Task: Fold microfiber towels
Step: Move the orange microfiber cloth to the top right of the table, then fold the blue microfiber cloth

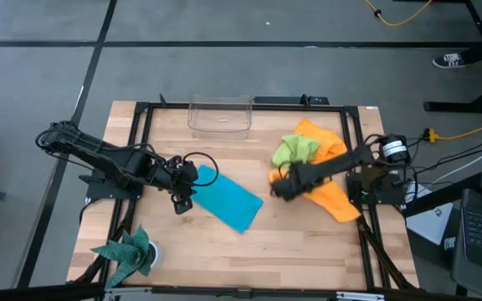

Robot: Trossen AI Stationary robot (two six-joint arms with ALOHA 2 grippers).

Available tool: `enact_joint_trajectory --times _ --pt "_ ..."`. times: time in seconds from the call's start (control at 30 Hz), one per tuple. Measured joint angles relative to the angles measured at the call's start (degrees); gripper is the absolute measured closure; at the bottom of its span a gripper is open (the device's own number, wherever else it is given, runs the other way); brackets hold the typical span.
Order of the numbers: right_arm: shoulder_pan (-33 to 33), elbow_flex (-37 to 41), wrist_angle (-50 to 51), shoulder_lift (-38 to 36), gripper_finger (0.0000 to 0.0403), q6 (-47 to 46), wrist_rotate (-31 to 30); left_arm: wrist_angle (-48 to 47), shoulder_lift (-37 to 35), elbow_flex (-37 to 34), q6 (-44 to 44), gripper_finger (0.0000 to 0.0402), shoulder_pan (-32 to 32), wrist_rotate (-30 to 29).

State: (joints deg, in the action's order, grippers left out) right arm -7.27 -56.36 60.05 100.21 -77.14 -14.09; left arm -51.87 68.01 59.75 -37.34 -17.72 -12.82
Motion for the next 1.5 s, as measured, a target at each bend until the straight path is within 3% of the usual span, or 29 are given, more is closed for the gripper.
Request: enact_joint_trajectory --times 0.3,0.43,0.57,0.77,0.87,1.03,1.2,1.33,1.5 --pt "19.54 -0.24 -13.6 0.19 0.0171 16.78 -10.14 0.67 0.0 0.0 0.0 0.0291 0.02 -2.95" --pt "26.45 -1.38 -13.21 0.19 0.0171 21.95 -9.89 0.65 0.0 0.0 -0.04 0.0291 0.02 -2.96" --pt "28.21 -4.13 -12.53 -0.81 0.0171 26.97 -7.54 1.08 0.0 0.0 -0.04 0.0291 0.02 -2.97" --pt "23.71 -9.19 -12.68 -5.74 0.0171 36.31 -9.8 5.13 0.02 0.0 -0.03 0.0291 0.0 -2.73" --pt "19.78 -11.04 -13.06 -8.48 0.0171 43.87 -9.75 9.92 0.16 0.0 -0.07 0.0291 -0.02 0.71" --pt "12.88 -12.12 -13.9 -12.1 0.0171 52.05 -1.49 21.0 2.36 0.0 -0.14 0.0291 -0.64 7.69" --pt "6.24 -12.12 -13.8 -12.99 0.0171 58.15 8.84 30.84 7.71 0.0 -0.07 0.0291 -3.1 7.83" --pt "1.11 -12.12 -14.29 -11.79 0.0171 62.7 9.78 36.85 13.41 0.0 -0.53 0.0291 -5.6 6.75" --pt "-4.44 -12.1 -15.59 -9.56 0.0171 75.4 9.69 45.12 20.96 0.0 -7.22 0.0292 -8.85 3.17"
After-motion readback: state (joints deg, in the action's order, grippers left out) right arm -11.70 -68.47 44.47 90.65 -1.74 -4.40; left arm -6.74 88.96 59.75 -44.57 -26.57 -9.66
